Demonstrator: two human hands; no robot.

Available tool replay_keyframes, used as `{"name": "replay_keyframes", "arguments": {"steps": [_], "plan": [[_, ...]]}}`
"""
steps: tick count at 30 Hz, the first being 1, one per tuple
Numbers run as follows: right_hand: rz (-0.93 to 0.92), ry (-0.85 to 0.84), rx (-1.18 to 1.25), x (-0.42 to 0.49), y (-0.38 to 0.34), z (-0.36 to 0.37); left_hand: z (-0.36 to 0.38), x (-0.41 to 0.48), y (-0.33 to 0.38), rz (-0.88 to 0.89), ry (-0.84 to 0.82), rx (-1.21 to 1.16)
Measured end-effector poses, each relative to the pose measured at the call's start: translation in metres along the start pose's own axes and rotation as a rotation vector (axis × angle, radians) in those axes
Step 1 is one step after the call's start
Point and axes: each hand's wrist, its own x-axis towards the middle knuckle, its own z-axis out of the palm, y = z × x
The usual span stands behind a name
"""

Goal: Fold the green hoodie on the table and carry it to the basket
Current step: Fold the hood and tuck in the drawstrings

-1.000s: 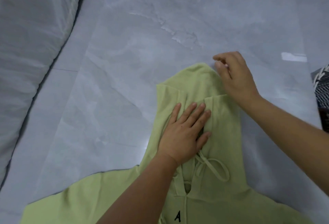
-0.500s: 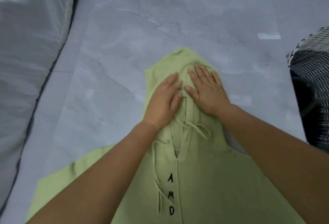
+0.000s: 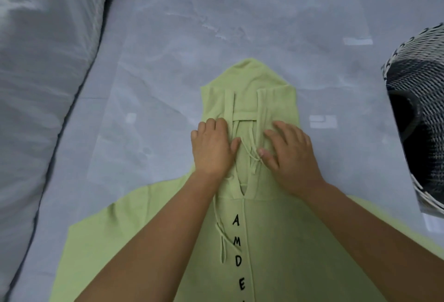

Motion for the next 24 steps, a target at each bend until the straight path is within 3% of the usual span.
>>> {"name": "replay_keyframes", "arguments": {"steps": [4, 7, 10, 15, 17, 20, 24], "plan": [[0.018, 0.055, 0.136, -0.006, -0.014, 0.000, -0.014, -0.025, -0.003, -0.029, -0.096, -0.223], [0.138, 0.096, 0.500, -0.013, -0.017, -0.020, -0.014, -0.058, -0.010, 0.033, -0.179, -0.053], [0.032, 0.092, 0.687, -0.045, -0.022, -0.046, -0.013, -0.069, -0.014, 0.031, -0.202, 0.011], [-0.446, -0.063, 0.220, -0.124, -0.007, -0.029, -0.019, -0.082, -0.007, -0.024, -0.265, -0.058], [-0.464, -0.125, 0.148, -0.147, 0.003, -0.015, -0.022, -0.098, -0.010, -0.164, -0.313, -0.198], [-0.305, -0.150, 0.278, -0.171, -0.002, -0.004, -0.020, -0.129, -0.018, -0.383, -0.389, -0.415], [0.225, -0.146, 0.770, -0.181, -0.041, -0.011, -0.025, -0.162, -0.018, -0.529, -0.289, -0.713]]}}
